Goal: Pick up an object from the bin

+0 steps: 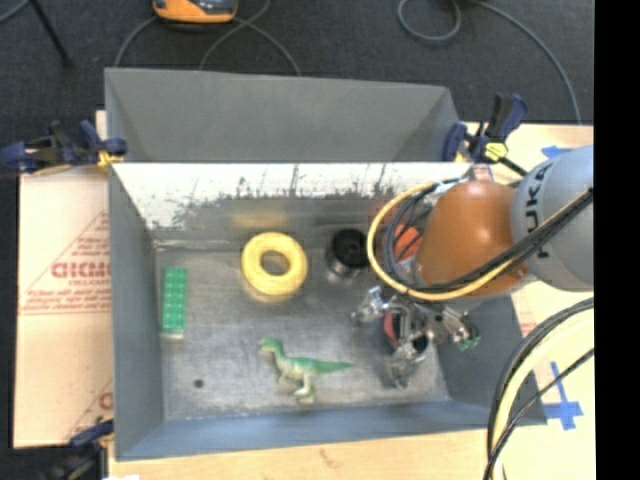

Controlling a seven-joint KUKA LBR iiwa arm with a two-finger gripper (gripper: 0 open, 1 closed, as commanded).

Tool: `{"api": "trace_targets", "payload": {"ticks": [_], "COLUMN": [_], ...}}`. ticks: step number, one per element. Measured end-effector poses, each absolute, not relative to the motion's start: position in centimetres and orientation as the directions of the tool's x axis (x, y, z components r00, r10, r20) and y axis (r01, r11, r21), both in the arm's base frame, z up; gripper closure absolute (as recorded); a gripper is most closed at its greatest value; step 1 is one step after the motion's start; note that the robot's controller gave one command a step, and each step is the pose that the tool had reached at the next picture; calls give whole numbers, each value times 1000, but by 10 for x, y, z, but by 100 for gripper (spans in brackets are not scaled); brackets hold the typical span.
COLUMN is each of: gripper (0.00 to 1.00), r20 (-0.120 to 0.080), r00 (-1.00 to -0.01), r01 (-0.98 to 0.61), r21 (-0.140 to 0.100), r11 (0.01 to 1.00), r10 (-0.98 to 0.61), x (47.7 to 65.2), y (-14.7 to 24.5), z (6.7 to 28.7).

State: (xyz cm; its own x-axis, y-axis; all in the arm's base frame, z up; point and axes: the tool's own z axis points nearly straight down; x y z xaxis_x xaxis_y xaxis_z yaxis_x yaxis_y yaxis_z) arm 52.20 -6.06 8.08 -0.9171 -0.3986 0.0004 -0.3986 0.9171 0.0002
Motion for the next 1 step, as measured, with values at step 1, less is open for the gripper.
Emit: {"api": "trace_targets", "payload": {"ticks": [1], "gripper": [100], "r20": [-3], "r00": [-893], "r01": [-450], "r21": [-2], "r11": [893], "r10": [-450], "x": [632], "y": [-79], "z": [75]}}
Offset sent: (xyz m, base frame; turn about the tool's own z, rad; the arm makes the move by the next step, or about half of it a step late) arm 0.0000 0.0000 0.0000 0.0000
